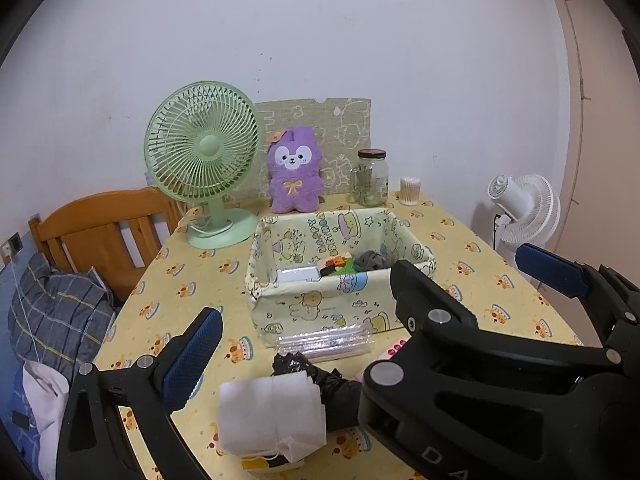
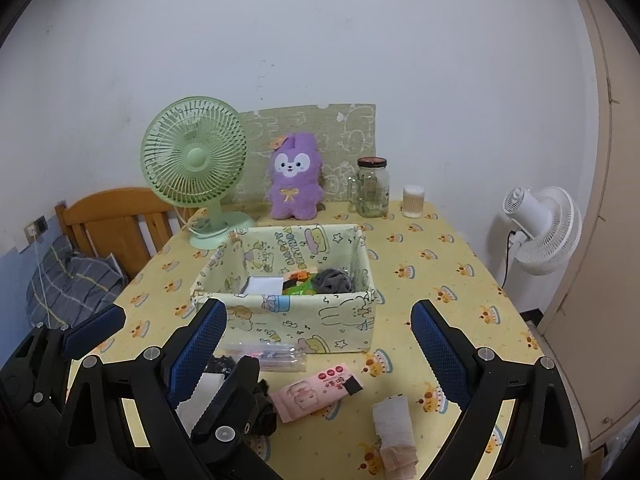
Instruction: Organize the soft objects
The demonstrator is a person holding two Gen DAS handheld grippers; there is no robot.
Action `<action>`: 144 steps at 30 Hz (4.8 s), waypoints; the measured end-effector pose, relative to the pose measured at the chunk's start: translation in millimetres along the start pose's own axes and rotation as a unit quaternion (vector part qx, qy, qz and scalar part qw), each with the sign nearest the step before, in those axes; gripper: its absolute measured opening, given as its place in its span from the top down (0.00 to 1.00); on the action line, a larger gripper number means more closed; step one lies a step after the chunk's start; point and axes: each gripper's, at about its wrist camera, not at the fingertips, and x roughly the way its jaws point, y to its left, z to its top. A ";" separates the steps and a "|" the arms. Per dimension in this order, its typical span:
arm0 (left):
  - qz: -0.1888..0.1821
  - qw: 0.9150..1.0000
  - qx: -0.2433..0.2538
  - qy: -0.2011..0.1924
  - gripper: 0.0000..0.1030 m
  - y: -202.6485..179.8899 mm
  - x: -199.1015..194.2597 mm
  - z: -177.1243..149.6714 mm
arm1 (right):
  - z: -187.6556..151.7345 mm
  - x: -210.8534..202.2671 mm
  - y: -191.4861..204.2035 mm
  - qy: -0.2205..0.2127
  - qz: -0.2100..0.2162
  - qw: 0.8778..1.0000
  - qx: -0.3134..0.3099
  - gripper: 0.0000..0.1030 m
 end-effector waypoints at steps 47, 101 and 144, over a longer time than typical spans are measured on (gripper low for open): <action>0.028 0.993 -0.020 0.109 0.12 42.7 66.6 -73.3 | -75.1 68.7 28.1 0.111 0.030 0.993 -0.012 0.08; 0.001 0.997 -0.023 0.076 0.79 29.0 44.9 -54.2 | -61.2 50.1 21.0 0.099 0.093 0.991 0.017 0.75; -0.005 0.999 -0.037 0.024 0.81 6.6 -2.8 6.9 | 4.2 -11.7 0.0 0.051 0.073 0.996 0.017 0.75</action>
